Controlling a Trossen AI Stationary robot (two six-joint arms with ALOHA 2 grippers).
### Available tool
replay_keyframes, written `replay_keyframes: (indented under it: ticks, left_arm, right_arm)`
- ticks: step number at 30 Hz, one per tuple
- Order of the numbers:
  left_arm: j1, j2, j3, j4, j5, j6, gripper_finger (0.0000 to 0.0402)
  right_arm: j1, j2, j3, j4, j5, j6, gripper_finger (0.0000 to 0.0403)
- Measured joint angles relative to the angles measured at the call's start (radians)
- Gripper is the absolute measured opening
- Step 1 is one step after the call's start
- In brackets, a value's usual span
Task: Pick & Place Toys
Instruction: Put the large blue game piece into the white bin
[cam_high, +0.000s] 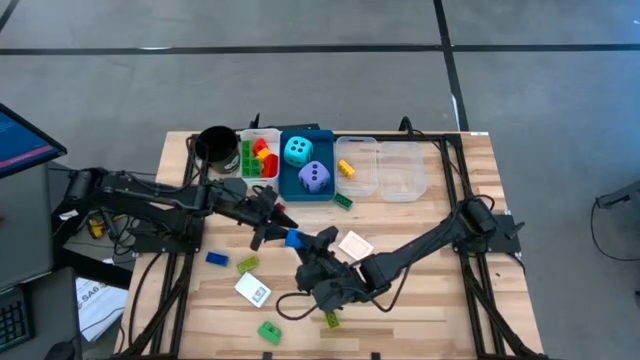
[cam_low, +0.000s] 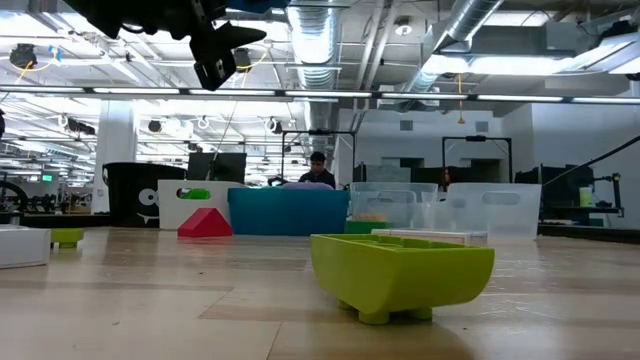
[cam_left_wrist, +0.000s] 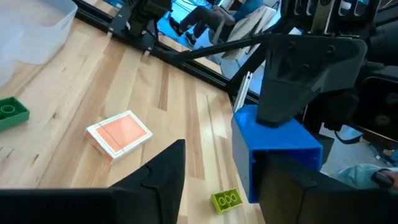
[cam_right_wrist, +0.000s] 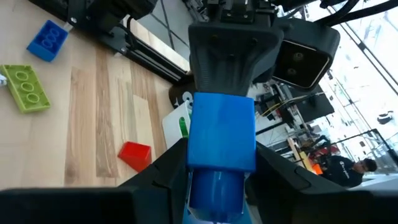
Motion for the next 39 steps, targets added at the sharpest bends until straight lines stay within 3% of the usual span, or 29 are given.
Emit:
replay_keyframes:
  ticks: [3, 7, 9, 16, 20, 26, 31, 36, 39]
  left_arm:
    - [-0.005, 0.0, 0.0, -0.012, 0.0, 0.0, 0.0124]
    - [-0.005, -0.003, 0.002, -0.013, 0.009, -0.005, 0.0033]
    - [-0.003, -0.005, 0.002, -0.014, 0.008, -0.003, 0.0012]
    - [-0.002, -0.005, 0.003, -0.038, 0.008, 0.017, 0.0004]
    - [0.013, -0.005, 0.004, -0.066, 0.005, 0.034, 0.0003]
    - [0.074, -0.005, 0.0, -0.137, -0.011, 0.042, 0.0002]
    - [0.138, -0.003, -0.001, -0.209, -0.014, 0.064, 0.0002]
    - [0.228, -0.035, 0.0, -0.279, -0.127, 0.127, 0.0003]
    - [0.293, -0.078, -0.001, -0.327, -0.248, 0.172, 0.0003]
  right_arm:
    - [-0.001, 0.0, 0.0, -0.001, -0.004, 0.0, 0.0137]
    - [0.0, 0.001, 0.0, -0.002, -0.007, 0.0, 0.0153]
    - [0.0, 0.001, 0.0, -0.002, -0.004, 0.001, 0.0156]
    - [0.004, 0.001, 0.0, -0.012, -0.002, 0.0, 0.0141]
    - [0.015, 0.002, -0.001, -0.016, 0.012, 0.025, 0.0163]
    - [0.064, -0.002, 0.001, -0.022, 0.158, 0.063, 0.0212]
    - [0.093, -0.002, 0.001, -0.023, 0.263, 0.063, 0.0227]
    - [0.128, -0.002, 0.001, -0.028, 0.41, 0.077, 0.0223]
    - [0.128, -0.002, 0.001, -0.048, 0.427, 0.127, 0.0218]
